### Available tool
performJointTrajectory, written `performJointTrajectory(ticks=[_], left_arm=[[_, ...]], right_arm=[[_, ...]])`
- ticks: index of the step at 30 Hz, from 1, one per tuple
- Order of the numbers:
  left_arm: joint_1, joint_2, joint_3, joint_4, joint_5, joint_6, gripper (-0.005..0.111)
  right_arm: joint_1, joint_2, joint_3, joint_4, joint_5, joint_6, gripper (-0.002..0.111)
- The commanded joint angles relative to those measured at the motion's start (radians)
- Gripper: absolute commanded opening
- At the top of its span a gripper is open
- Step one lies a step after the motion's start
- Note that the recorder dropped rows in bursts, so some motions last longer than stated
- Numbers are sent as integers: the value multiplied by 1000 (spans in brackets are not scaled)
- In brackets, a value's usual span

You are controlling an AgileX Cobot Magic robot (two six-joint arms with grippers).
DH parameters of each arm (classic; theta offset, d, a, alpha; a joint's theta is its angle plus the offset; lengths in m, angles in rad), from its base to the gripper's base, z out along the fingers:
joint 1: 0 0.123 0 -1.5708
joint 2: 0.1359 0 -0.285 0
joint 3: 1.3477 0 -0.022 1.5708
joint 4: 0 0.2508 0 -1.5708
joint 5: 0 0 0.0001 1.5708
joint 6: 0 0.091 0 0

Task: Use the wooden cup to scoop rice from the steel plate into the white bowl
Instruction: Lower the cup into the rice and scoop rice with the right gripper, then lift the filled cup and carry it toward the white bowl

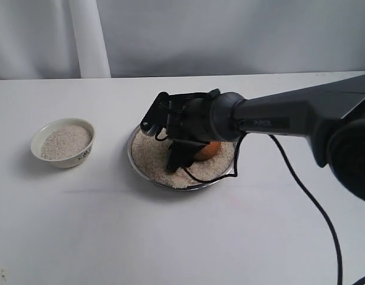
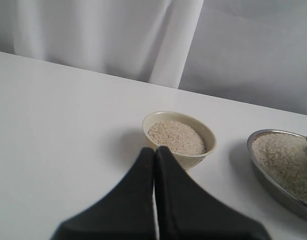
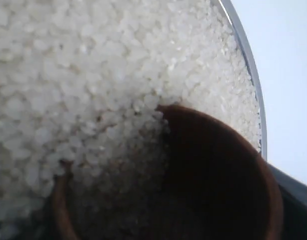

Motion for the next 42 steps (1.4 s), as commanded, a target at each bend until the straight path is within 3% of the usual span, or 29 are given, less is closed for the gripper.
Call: performJointTrajectory(ticks=[1, 15, 28, 35, 42], left_arm=[[-6, -3, -1, -3, -7, -4, 0], [-6, -3, -1, -3, -7, -4, 0], [-6, -3, -1, -3, -7, -4, 0], [-6, -3, -1, -3, -7, -4, 0], [-6, -3, -1, -3, -7, -4, 0]], right_arm=[[-54, -57, 163, 49, -229, 78, 0], [-93, -224, 235, 1, -506, 154, 0], [-93, -331, 227, -2, -568, 154, 0], [-50, -326, 86, -2, -528, 160, 0], [52, -226, -174, -2, -321, 67, 0]])
